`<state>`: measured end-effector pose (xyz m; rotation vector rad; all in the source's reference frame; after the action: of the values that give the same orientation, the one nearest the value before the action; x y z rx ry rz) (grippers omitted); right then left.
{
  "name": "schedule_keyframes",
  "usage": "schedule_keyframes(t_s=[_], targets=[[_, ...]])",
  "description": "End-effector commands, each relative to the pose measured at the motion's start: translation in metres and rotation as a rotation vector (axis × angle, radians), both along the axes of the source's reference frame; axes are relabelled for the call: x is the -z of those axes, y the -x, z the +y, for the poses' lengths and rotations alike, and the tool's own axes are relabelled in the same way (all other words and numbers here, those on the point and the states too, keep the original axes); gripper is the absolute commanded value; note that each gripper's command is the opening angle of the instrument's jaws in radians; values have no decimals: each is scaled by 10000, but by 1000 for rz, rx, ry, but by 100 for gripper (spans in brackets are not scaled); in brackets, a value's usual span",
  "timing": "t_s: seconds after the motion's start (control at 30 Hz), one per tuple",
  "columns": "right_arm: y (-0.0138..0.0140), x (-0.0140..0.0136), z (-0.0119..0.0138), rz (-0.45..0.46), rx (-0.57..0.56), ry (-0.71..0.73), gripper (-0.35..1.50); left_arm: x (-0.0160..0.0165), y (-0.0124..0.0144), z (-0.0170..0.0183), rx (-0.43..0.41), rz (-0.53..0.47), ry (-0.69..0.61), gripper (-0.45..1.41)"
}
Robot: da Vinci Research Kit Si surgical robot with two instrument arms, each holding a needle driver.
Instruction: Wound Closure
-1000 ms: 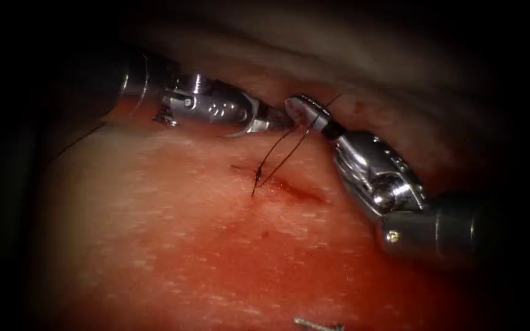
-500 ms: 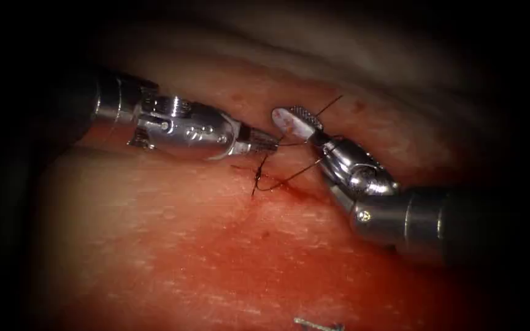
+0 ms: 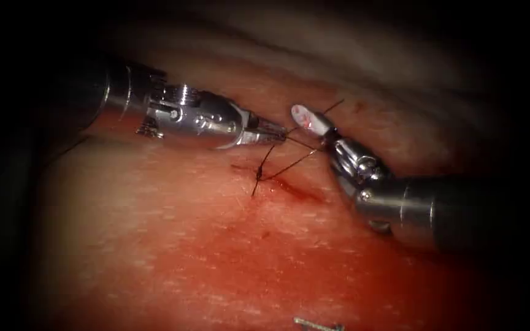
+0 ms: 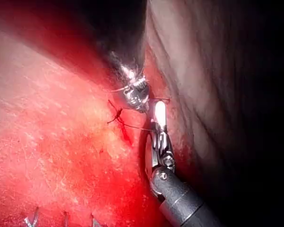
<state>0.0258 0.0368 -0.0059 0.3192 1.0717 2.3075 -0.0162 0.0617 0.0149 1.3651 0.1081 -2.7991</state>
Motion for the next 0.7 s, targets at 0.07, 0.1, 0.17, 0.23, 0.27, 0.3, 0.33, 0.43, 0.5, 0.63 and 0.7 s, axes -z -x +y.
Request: schedule_keyframes(t_s=[0.07, 0.1, 0.17, 0.23, 0.27, 0.3, 0.33, 0.43, 0.5, 0.63, 0.7], targets=[[-4, -12, -4, 18, -15, -12, 118, -7, 5, -5, -2, 3, -1, -35], [-3, -14, -4, 26, -22, -16, 118, -7, 5, -5, -2, 3, -1, -35], [-1, -20, -8, 57, -41, -41, 118, -7, 6, -5, -2, 4, -1, -35], [-2, -30, -13, 101, -45, -75, 118, -7, 7, -6, -2, 4, -1, -35], [-2, -37, -16, 126, -55, -86, 118, -6, 7, -6, -2, 4, -1, -35], [-3, -41, -17, 141, -56, -97, 120, -6, 6, -6, -2, 4, -1, -35], [-4, -43, -18, 153, -58, -102, 120, -6, 6, -6, -2, 3, -1, -35], [-17, -50, -15, 198, -46, -124, 120, -6, 6, -6, -2, 7, -1, -35], [-29, -52, -10, 215, -25, -130, 118, -5, 5, -7, -3, 7, -1, -35], [-38, -57, 2, 216, -19, -129, 103, -4, 4, -8, -3, 12, 1, -35], [-32, -54, 0, 187, -31, -145, 26, -4, 2, -8, -3, 13, 2, -35]])
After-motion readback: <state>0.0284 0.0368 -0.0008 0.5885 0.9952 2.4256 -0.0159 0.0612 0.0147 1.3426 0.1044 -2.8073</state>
